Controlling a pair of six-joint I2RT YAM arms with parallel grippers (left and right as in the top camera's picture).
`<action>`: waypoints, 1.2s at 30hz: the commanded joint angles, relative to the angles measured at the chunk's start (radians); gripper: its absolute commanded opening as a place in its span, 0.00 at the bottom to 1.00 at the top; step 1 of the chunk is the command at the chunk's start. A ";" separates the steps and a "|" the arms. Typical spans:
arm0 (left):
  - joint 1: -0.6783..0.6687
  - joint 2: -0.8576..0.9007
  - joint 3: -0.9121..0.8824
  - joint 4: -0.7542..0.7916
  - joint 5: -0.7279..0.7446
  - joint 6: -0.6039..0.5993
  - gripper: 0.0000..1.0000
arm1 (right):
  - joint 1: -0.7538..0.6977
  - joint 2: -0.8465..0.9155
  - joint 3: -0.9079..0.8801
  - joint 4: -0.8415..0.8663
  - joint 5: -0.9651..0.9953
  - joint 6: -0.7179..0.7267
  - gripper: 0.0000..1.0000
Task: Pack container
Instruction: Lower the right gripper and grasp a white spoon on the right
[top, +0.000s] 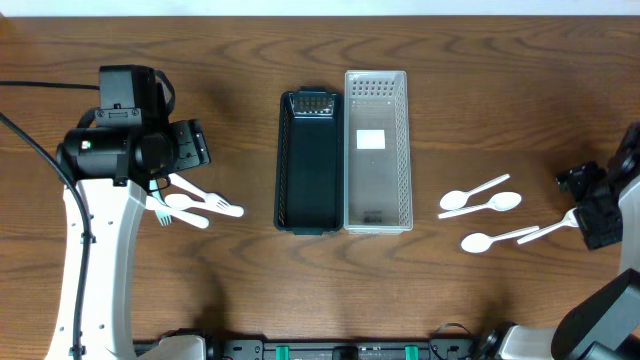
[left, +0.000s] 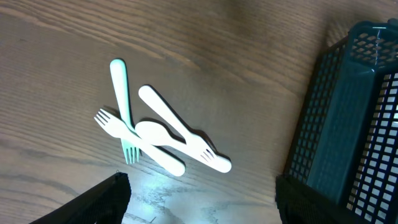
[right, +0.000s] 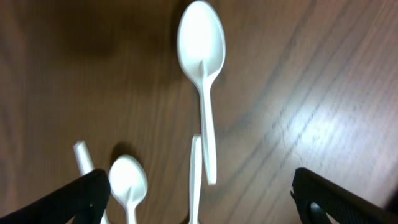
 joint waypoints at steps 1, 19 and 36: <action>0.001 0.007 0.011 -0.002 -0.002 0.001 0.78 | -0.043 -0.006 -0.053 0.052 0.015 -0.024 0.95; 0.001 0.007 0.010 -0.002 -0.002 0.001 0.78 | -0.071 0.243 -0.093 0.217 -0.043 -0.041 0.92; 0.001 0.007 0.010 -0.002 -0.002 0.001 0.78 | -0.071 0.308 -0.093 0.231 -0.047 -0.042 0.23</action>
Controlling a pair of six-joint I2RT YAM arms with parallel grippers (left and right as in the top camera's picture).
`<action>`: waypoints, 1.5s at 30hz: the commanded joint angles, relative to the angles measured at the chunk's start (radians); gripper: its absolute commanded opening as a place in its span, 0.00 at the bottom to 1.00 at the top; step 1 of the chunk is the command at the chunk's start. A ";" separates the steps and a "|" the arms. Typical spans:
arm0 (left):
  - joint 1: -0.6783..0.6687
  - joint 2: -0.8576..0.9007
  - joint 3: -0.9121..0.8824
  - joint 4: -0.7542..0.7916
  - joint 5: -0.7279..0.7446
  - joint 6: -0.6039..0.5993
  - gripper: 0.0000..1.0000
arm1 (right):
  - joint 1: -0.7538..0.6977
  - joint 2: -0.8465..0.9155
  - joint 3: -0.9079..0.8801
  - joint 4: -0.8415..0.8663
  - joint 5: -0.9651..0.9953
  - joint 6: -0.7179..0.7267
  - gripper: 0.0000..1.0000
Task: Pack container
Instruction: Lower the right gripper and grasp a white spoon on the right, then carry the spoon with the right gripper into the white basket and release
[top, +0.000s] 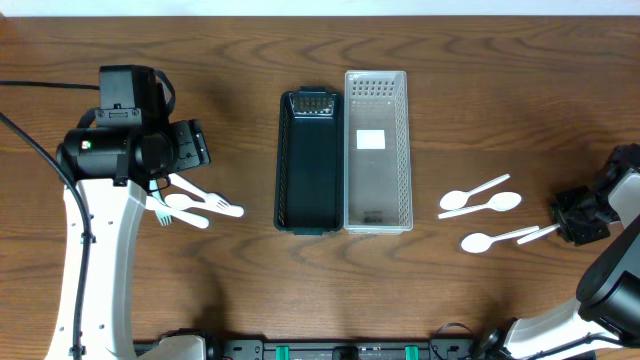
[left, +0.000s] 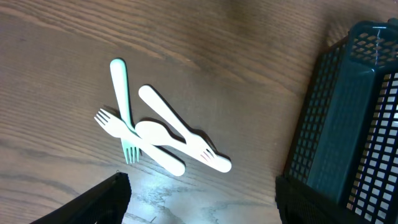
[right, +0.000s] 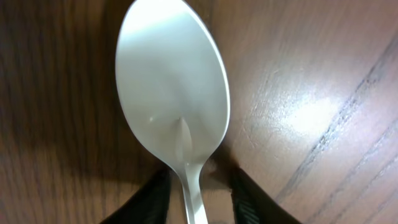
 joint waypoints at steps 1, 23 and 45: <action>0.001 0.007 0.010 -0.002 -0.002 0.001 0.78 | -0.007 0.042 -0.011 -0.008 -0.002 0.003 0.19; 0.001 0.007 0.010 -0.002 -0.002 0.001 0.78 | 0.110 -0.219 0.180 -0.215 -0.050 -0.145 0.01; 0.001 0.007 0.010 -0.010 -0.002 0.001 0.78 | 0.956 -0.002 0.555 -0.250 -0.158 -0.274 0.01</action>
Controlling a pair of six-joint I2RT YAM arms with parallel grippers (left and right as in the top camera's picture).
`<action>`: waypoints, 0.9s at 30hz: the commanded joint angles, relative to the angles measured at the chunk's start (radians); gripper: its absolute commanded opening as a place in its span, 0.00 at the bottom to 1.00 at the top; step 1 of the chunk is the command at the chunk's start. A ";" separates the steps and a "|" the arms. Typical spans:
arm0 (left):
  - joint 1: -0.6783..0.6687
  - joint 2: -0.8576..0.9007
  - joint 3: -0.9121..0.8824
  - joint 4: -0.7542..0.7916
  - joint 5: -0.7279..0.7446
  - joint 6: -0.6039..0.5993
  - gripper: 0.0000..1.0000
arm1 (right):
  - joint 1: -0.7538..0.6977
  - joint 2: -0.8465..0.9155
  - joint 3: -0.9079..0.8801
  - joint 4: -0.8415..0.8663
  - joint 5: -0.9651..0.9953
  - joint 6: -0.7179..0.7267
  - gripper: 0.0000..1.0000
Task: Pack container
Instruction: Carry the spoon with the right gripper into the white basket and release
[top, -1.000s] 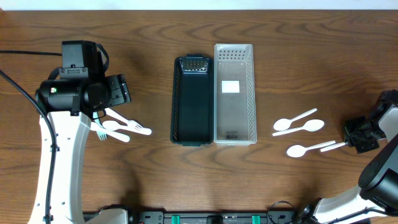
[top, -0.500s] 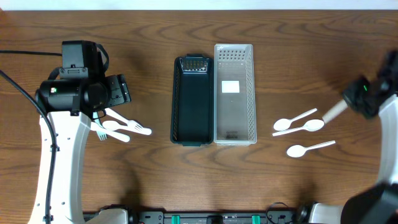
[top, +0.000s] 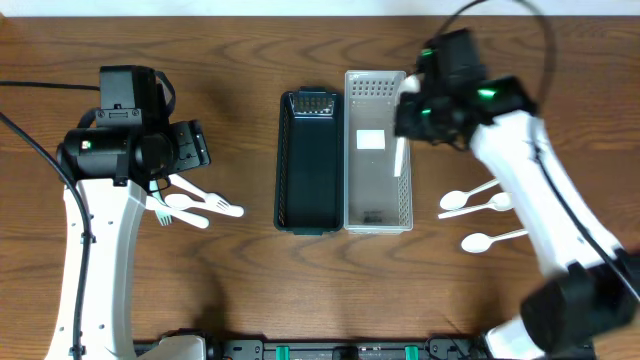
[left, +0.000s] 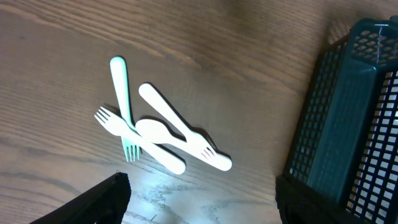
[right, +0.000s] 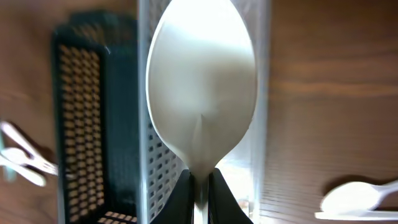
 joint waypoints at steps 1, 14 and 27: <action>0.001 0.007 0.010 -0.003 -0.002 0.001 0.78 | 0.026 0.111 0.011 -0.001 0.020 0.004 0.01; 0.001 0.007 0.000 -0.003 -0.002 0.001 0.78 | 0.090 0.310 0.020 0.018 0.012 -0.113 0.43; 0.001 0.007 0.000 -0.003 -0.002 0.001 0.78 | -0.011 0.156 0.438 -0.332 0.407 0.150 0.39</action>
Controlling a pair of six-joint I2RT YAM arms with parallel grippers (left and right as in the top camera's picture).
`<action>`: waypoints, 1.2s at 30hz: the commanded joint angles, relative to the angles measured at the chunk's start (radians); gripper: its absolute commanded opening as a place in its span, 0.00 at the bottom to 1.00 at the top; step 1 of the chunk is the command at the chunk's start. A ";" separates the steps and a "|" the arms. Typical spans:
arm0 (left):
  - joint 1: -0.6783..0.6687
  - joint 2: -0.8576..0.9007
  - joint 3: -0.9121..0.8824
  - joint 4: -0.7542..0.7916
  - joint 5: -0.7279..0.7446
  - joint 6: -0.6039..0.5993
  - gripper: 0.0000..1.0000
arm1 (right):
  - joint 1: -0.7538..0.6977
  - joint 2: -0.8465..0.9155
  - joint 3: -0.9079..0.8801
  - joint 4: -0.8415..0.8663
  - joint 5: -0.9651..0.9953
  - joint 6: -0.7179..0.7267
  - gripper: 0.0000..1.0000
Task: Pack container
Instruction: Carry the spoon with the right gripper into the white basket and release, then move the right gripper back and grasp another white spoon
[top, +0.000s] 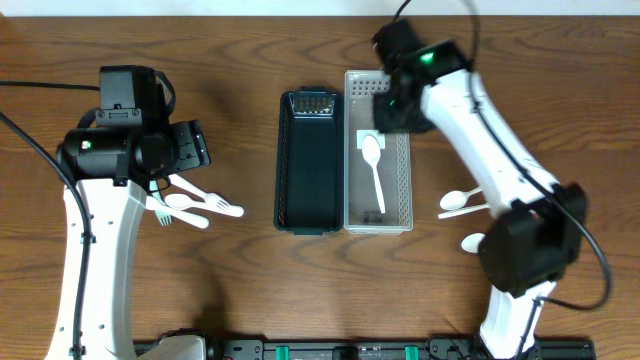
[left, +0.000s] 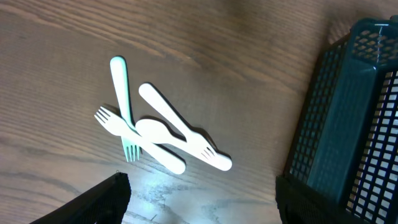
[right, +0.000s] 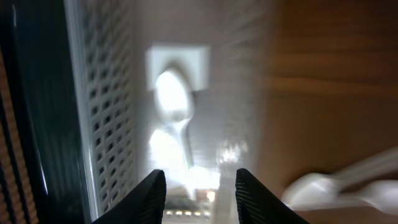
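Observation:
A white spoon (top: 372, 168) lies lengthwise inside the white mesh basket (top: 403, 150), its bowl (right: 171, 102) over a square label. My right gripper (top: 392, 108) hovers open above that basket, fingers (right: 151, 194) apart and holding nothing. More white spoons (top: 463, 199) lie on the table to the right, partly hidden by the arm. The dark mesh basket (top: 290, 160) stands beside the white one. White forks (left: 161, 134) lie crossed in a small pile at the left. My left gripper (left: 202, 205) hangs open above and beside them.
The two baskets stand side by side in the table's middle. The dark basket's wall (left: 323, 124) is close to the right of my left gripper. The right arm (top: 500, 160) stretches across the spoons on the right. A black cable (top: 40, 150) runs at the far left.
The spoon that my right gripper held above the white basket now lies inside it. The gripper has opened and sits nearer the basket's far end. The left arm has not moved.
My right gripper was open at the far right by several spoons on the table. Then it was down at one spoon's handle. Later it held that spoon above the white basket, and now the spoon rests in it. The left gripper stayed open over the forks.

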 joint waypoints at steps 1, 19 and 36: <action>0.001 0.007 0.000 -0.003 -0.003 0.001 0.78 | -0.088 -0.143 0.097 -0.057 0.212 0.224 0.39; 0.001 0.007 0.000 -0.003 -0.002 0.002 0.79 | -0.503 -0.335 -0.222 -0.358 0.101 0.843 0.68; 0.001 0.007 0.000 -0.010 -0.003 0.002 0.80 | -0.514 -0.335 -0.908 0.190 0.072 0.793 0.64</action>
